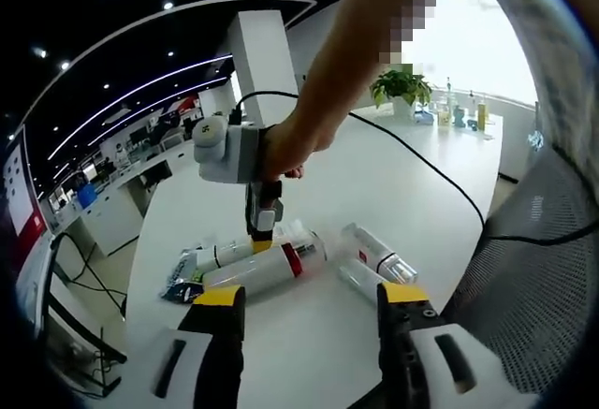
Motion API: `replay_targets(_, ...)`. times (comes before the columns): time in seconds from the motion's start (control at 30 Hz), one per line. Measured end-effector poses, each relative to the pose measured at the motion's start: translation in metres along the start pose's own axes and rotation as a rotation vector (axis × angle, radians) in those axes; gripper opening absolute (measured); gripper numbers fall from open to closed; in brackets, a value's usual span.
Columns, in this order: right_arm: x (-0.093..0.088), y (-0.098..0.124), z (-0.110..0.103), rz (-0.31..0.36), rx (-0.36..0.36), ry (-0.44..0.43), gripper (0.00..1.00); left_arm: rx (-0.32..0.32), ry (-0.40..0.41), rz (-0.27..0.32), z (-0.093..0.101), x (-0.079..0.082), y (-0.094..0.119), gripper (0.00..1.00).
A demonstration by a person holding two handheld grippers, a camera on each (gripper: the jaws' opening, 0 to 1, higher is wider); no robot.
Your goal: Arrange the skincare products in the storage area until every visible bottle or jar stands upright without overlapping.
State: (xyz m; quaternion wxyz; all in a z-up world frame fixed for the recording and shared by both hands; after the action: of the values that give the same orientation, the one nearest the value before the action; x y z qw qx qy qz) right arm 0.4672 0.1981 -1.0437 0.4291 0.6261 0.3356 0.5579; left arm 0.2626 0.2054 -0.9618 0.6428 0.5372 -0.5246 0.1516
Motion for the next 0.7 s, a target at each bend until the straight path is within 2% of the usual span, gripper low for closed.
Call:
replay_targets(0.13,0.000,0.003,-0.002,-0.018,0.030,0.015,0.15,-0.012,-0.015,-0.007,0.002,-0.002,-0.001,0.59)
replay_targets(0.2,-0.001,0.006,-0.001,-0.020,0.022,0.047,0.13,-0.010,-0.022,-0.003,0.002,-0.001,-0.001,0.59)
replay_targets(0.3,-0.003,0.011,0.002,-0.020,0.026,0.040,0.09,-0.011,-0.024,0.005,0.002,0.000,-0.001,0.59)
replay_targets(0.5,-0.003,0.039,0.011,0.055,0.006,-0.026,0.08,0.003,-0.029,0.012,0.000,0.002,0.000,0.59)
replay_targets(0.57,-0.004,0.057,0.008,0.106,-0.001,-0.046,0.08,0.004,-0.033,0.010,0.000,0.001,0.000,0.59)
replay_targets(0.7,-0.012,0.081,-0.004,0.145,-0.012,-0.049,0.08,0.020,-0.030,0.020,-0.003,0.003,0.001,0.59)
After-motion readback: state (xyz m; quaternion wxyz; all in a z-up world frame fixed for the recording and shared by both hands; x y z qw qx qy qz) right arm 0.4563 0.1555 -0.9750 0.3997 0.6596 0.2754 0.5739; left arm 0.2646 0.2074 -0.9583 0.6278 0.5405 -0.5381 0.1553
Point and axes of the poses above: the point that each gripper's makers call its tool centre point, and the gripper's own axes: y roughly backward along the fingers, z roughly to its right, x roughly out of its top, the point moved 3 cm from there along y, roughly backward along the fingers
